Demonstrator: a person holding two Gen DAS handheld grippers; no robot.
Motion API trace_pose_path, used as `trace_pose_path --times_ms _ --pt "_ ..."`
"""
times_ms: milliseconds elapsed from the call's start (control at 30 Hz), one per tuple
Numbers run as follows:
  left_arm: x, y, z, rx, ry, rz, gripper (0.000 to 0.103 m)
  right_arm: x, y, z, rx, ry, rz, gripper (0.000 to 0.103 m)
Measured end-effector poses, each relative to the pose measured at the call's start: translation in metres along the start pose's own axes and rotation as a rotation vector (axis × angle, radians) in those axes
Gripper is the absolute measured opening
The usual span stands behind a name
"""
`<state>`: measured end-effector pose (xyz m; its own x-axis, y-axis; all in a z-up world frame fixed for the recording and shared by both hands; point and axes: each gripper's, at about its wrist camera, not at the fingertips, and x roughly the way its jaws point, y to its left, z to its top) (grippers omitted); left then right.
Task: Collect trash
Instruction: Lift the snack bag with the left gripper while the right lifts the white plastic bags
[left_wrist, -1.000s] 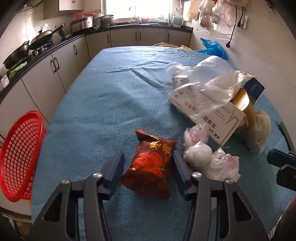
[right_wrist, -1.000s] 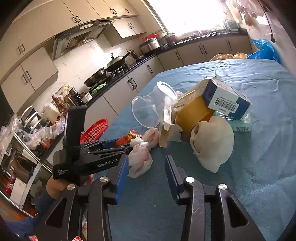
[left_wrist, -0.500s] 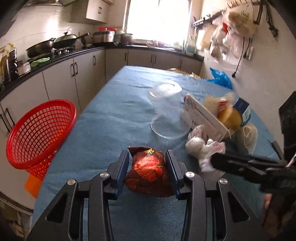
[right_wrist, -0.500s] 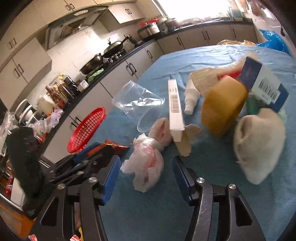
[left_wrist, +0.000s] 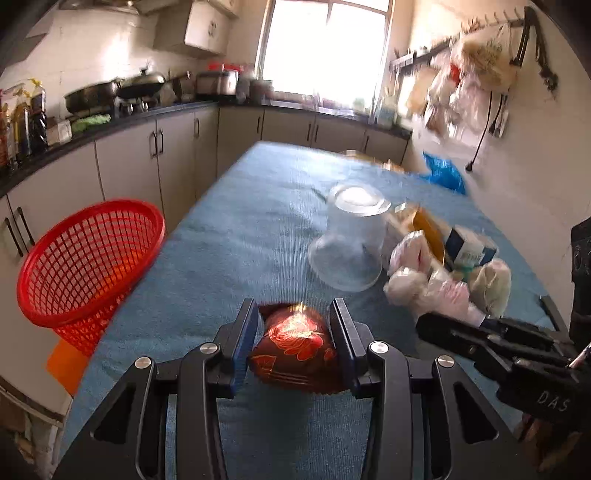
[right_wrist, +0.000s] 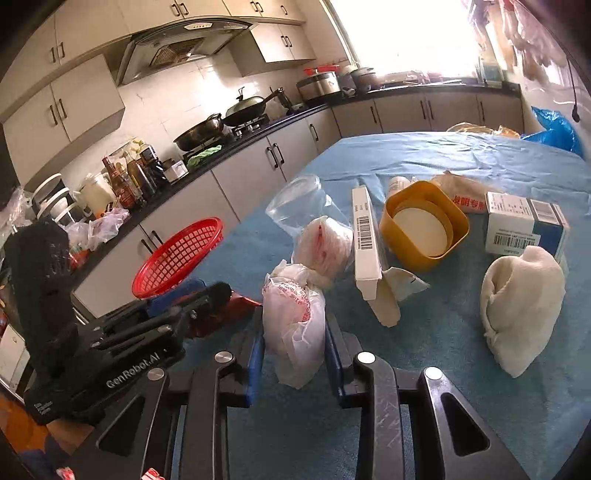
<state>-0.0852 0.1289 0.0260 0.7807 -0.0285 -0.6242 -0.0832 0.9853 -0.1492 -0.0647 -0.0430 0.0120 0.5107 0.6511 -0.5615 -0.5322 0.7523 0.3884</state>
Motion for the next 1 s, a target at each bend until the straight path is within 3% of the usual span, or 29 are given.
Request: trace_pose_path --times_ms 233,433,733,1000 --pt "0.014 -0.008 -0.011 0.084 0.135 0.029 0.039 -0.001 0.001 0.003 0.012 -0.015 0.037 0.032" --pt "0.012 -0.013 -0.014 0.114 0.120 0.050 0.038 -0.004 0.000 0.002 0.007 -0.024 0.047 0.032" --pt "-0.009 0.002 -0.019 0.013 -0.023 0.036 0.037 -0.006 0.004 -0.001 -0.027 -0.042 0.048 0.032" --pt "-0.006 0.003 -0.018 0.010 0.012 0.059 0.037 -0.006 0.002 -0.002 -0.024 -0.038 0.048 0.032"
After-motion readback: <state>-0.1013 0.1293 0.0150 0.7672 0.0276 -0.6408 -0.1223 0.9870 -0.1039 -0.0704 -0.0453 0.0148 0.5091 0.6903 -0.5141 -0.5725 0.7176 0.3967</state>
